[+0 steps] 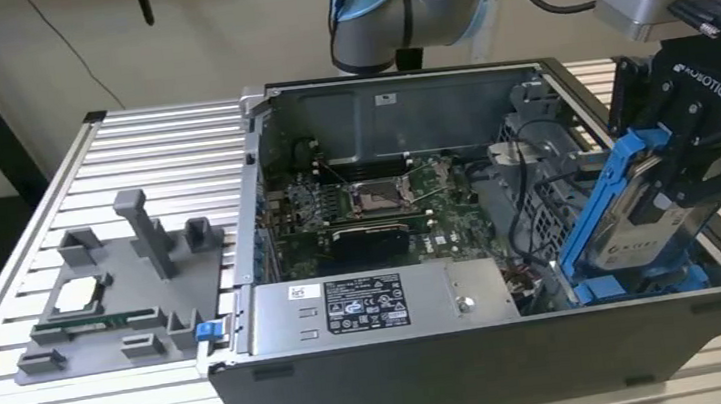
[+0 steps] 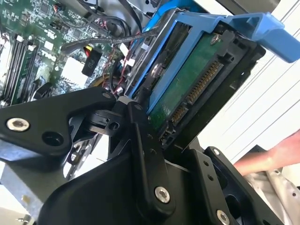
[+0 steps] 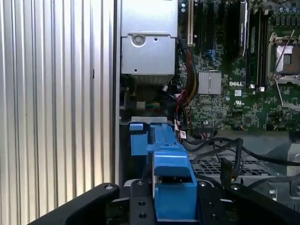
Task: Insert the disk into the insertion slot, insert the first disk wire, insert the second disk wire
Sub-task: 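Insert the disk into the insertion slot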
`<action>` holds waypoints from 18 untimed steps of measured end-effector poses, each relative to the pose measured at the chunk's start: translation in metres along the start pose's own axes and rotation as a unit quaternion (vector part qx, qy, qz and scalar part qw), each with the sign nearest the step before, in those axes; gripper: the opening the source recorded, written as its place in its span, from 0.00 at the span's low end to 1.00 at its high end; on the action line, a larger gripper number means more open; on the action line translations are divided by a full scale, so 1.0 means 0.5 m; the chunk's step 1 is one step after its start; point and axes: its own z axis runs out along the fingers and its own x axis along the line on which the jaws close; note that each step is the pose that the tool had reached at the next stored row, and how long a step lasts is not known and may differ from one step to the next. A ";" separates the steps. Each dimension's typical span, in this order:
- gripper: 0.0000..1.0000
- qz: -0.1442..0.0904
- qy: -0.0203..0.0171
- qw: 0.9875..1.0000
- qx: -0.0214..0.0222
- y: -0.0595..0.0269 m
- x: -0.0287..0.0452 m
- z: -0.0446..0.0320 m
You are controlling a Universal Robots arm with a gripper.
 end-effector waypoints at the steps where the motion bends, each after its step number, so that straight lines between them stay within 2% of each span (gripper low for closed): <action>1: 0.00 0.000 0.000 1.000 0.000 0.000 0.000 0.004; 9: 0.00 0.000 0.000 1.000 0.000 -0.001 0.000 0.030; 18: 0.00 0.000 0.000 1.000 0.000 -0.001 0.001 0.031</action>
